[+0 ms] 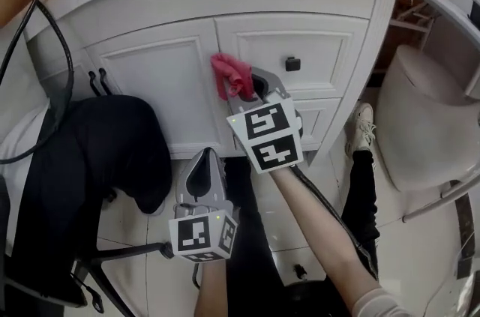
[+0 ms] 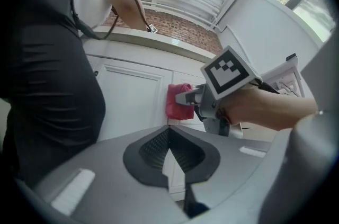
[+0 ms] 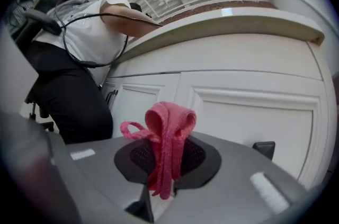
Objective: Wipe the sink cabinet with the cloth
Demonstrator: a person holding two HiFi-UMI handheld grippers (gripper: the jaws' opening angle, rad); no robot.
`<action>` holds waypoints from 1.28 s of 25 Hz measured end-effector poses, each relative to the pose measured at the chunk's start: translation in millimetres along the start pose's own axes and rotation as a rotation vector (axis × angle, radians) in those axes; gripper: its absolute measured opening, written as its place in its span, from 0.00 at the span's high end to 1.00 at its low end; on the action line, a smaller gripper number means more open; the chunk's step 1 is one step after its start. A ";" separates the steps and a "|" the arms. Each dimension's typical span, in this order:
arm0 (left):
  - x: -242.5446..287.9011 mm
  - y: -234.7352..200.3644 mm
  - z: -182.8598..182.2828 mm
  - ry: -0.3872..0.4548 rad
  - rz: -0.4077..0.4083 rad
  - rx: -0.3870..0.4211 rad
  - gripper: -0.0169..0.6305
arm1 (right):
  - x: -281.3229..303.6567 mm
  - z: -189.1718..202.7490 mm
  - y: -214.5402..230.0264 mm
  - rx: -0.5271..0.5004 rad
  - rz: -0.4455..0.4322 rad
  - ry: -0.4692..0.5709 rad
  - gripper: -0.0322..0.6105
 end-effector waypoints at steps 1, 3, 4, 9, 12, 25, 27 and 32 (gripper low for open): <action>-1.3 -7.0 2.7 -0.002 -0.007 -0.005 0.95 | 0.3 1.4 1.3 0.000 0.019 0.001 0.85; -0.5 -12.4 4.4 -0.003 -0.011 -0.015 0.95 | -5.8 1.9 7.6 0.008 0.045 0.002 0.85; 2.3 -10.1 3.1 -0.001 -0.004 -0.019 0.95 | -11.3 1.2 14.1 0.005 0.064 0.004 0.85; 26.1 33.2 -8.4 0.038 0.094 -0.008 0.95 | -53.6 1.5 78.5 0.042 0.151 0.019 0.85; 40.5 63.2 -4.4 0.041 0.144 0.010 0.95 | -74.1 3.3 101.7 0.026 0.171 0.020 0.85; 66.9 128.0 -14.3 0.052 0.191 0.067 0.95 | -152.8 29.3 236.4 0.076 0.413 -0.010 0.85; 64.4 127.4 -11.0 0.047 0.191 0.069 0.95 | -160.8 31.2 236.1 0.135 0.389 -0.001 0.85; 53.7 94.3 -0.7 0.030 0.121 0.040 0.95 | -143.3 27.4 164.9 0.180 0.202 0.044 0.85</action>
Point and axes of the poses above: the fingertips, and each gripper's own axes: x forward along the fingers, y to its right, z out of its underside, the point moved 8 cm from there along -x, backward along the fingers, and after that the axes turned 7 degrees about x, right-handed, at the moved point
